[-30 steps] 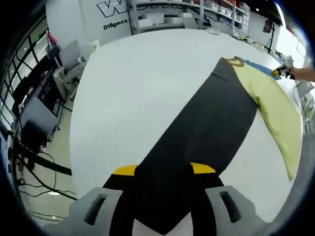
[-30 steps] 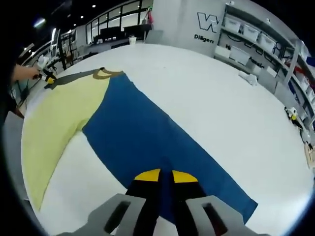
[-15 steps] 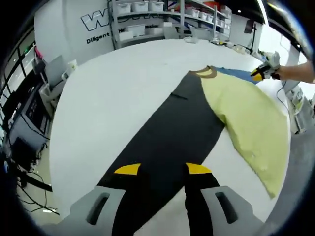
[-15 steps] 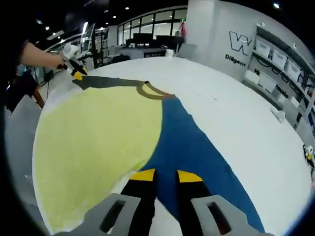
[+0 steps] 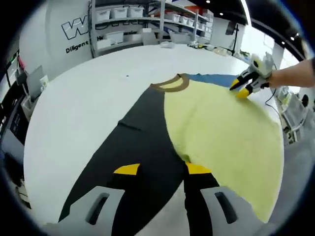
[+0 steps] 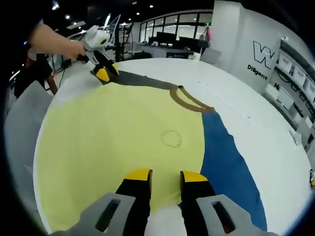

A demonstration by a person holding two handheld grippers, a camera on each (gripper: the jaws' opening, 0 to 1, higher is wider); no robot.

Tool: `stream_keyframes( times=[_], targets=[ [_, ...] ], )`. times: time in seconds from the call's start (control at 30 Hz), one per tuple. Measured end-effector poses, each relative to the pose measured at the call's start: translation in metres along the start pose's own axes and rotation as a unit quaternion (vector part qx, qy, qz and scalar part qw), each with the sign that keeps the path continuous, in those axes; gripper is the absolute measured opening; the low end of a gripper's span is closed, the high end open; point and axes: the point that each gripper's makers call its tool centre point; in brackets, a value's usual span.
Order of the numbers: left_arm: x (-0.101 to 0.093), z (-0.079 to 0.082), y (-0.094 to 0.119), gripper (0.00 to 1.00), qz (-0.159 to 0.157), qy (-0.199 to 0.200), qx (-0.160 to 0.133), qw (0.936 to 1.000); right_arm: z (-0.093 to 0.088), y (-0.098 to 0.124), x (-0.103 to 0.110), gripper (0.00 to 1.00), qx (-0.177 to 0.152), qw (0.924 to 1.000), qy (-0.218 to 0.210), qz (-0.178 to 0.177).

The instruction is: Fold the garment on the visible template until the final outline fits inside the template.

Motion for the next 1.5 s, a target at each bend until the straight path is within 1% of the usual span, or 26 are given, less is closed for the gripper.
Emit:
stream_keyframes(
  times=[0.07,0.13,0.27,0.37,0.4,0.43,0.47,0.6,0.67,0.83,0.97,1.0,1.03,1.07,1.13,1.17,1.2,1.27,1.33,1.37,1.47,1.5],
  targets=[
    [0.001,-0.003,-0.004,0.38,0.001,-0.004,0.007,1.0000,-0.004,-0.001,0.001,0.22,0.002,1.0000,-0.003,0.005],
    [0.003,-0.009,-0.007,0.39,0.003,-0.013,0.019,0.9997,-0.006,0.000,0.001,0.23,0.000,1.0000,-0.002,0.004],
    [0.005,-0.019,-0.006,0.47,0.007,-0.012,0.032,0.9994,-0.007,0.002,0.001,0.28,-0.008,0.9999,-0.008,0.010],
    [0.006,-0.020,-0.005,0.48,0.009,-0.008,0.026,0.9996,-0.008,0.002,0.002,0.31,-0.020,0.9993,-0.026,0.016],
    [0.008,-0.022,-0.004,0.48,0.010,-0.008,0.023,0.9997,-0.010,0.003,0.000,0.33,-0.028,0.9987,-0.039,0.017],
    [0.009,-0.022,-0.003,0.49,0.010,-0.008,0.020,0.9997,-0.011,0.004,0.000,0.34,-0.035,0.9983,-0.041,0.023],
    [0.010,-0.023,-0.003,0.49,0.008,-0.009,0.017,0.9998,-0.012,0.005,0.001,0.35,-0.036,0.9986,-0.032,0.024],
    [0.026,-0.027,-0.001,0.51,0.008,-0.008,0.009,0.9999,-0.012,0.006,0.001,0.36,-0.034,0.9986,-0.026,0.032],
    [0.030,-0.028,0.000,0.52,0.006,-0.009,0.008,0.9999,-0.012,0.005,0.001,0.36,-0.033,0.9986,-0.021,0.036],
    [0.028,-0.028,0.000,0.55,0.005,-0.014,0.016,0.9998,-0.011,0.004,0.002,0.36,-0.030,0.9986,-0.024,0.037],
    [0.025,-0.029,0.001,0.57,0.005,-0.014,0.017,0.9997,-0.011,0.003,0.008,0.43,-0.026,0.9985,-0.020,0.043],
    [0.023,-0.030,0.003,0.58,0.002,-0.020,0.025,0.9995,-0.011,0.003,0.007,0.44,-0.026,0.9985,-0.021,0.043],
    [0.023,-0.030,0.006,0.58,-0.001,-0.019,0.025,0.9995,-0.011,0.003,0.008,0.44,-0.026,0.9985,-0.020,0.044],
    [0.023,-0.028,0.010,0.58,-0.003,-0.017,0.018,0.9997,-0.012,0.003,0.008,0.44,-0.026,0.9985,-0.020,0.044],
    [0.032,-0.026,0.018,0.57,0.007,-0.004,0.009,0.9999,-0.012,0.004,0.007,0.45,-0.026,0.9985,-0.021,0.044],
    [0.041,-0.025,0.027,0.57,0.020,0.007,0.007,0.9997,-0.012,0.004,0.007,0.45,-0.026,0.9985,-0.020,0.044],
    [0.047,-0.028,0.031,0.56,0.027,0.014,0.009,0.9995,-0.012,0.004,0.007,0.45,-0.027,0.9984,-0.021,0.044],
    [0.063,-0.038,0.042,0.55,0.043,0.026,0.015,0.9986,-0.012,0.004,0.008,0.45,-0.027,0.9984,-0.020,0.046],
    [0.080,-0.055,0.051,0.55,0.062,0.039,0.036,0.9966,-0.012,0.004,0.008,0.45,-0.026,0.9984,-0.020,0.047],
    [0.089,-0.067,0.054,0.55,0.072,0.045,0.053,0.9950,-0.012,0.004,0.008,0.45,-0.025,0.9984,-0.019,0.047],
    [0.096,-0.087,0.057,0.56,0.077,0.045,0.078,0.9930,-0.012,0.004,0.008,0.45,-0.025,0.9984,-0.019,0.048],
    [0.097,-0.084,0.058,0.58,0.071,0.052,0.062,0.9941,-0.012,0.004,0.008,0.45,-0.025,0.9984,-0.019,0.048]
  ],
)
Point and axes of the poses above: the point that each gripper's makers call its tool centre point, and the gripper's own axes: y roughly backward along the fingers, x roughly to its left, z roughly out of its top, and after that the axes turned 6 degrees about z, right-handed
